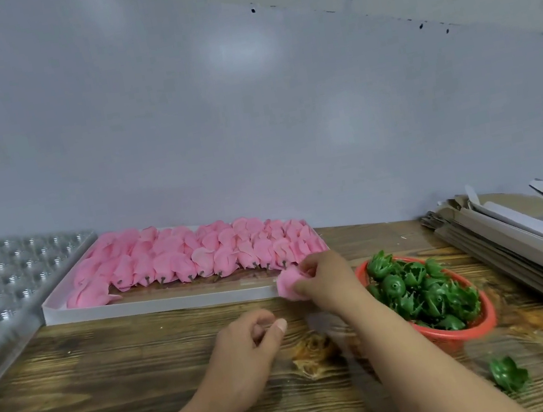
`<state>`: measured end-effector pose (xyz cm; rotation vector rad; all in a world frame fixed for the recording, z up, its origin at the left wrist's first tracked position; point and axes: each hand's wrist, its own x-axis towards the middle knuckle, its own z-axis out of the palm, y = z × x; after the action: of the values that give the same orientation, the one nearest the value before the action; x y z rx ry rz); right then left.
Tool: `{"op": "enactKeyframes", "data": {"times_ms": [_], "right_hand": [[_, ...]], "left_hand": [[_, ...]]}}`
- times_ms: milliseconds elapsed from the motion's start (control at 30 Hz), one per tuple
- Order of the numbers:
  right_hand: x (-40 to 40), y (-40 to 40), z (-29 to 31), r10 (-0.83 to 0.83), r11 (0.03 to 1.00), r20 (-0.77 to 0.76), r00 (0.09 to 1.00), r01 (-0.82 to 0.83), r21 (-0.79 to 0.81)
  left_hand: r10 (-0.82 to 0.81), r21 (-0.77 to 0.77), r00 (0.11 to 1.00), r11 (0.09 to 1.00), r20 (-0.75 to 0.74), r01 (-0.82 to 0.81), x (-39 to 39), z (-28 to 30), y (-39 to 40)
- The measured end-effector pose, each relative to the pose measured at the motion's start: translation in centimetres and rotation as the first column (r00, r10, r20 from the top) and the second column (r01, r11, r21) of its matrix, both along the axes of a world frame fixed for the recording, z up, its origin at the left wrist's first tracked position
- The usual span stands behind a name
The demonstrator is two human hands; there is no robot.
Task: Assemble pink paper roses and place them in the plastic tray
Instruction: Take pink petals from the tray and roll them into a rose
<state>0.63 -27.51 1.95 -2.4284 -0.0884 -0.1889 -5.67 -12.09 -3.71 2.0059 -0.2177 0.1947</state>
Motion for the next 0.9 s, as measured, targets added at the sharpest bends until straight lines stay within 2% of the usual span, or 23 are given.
{"op": "enactKeyframes", "data": {"times_ms": [100,233,433,533,667,900], "right_hand": [[-2.6,0.3,-0.2,0.155,0.972,-0.046,0.987,-0.144,0.185],[-4.4,0.8,-0.2,0.234,0.959,-0.059,0.970,-0.221,0.178],[-5.6,1.3,-0.6,0.275,0.946,0.007,0.961,-0.272,0.179],[-5.6,0.5,-0.1,0.292,0.928,0.040,0.956,-0.293,0.231],[-5.5,-1.4,0.8,0.202,0.916,0.168,0.965,-0.247,0.317],[-5.6,-1.1,0.2,0.267,0.932,0.090,0.960,-0.280,0.229]], "left_hand": [[-0.067,-0.233,0.994,0.972,-0.091,0.044,-0.1,0.3,0.2],[-0.173,-0.432,0.974,0.897,-0.148,0.094,-0.3,0.5,0.7],[-0.166,-0.493,0.968,0.868,-0.188,0.053,-0.4,0.7,0.8],[-0.160,-0.528,0.967,0.848,-0.199,0.032,-0.2,0.8,0.9],[-0.160,-0.596,0.962,0.803,-0.223,-0.005,0.0,0.7,1.2],[-0.185,-0.555,0.960,0.831,-0.209,0.040,0.1,0.5,1.1]]}}
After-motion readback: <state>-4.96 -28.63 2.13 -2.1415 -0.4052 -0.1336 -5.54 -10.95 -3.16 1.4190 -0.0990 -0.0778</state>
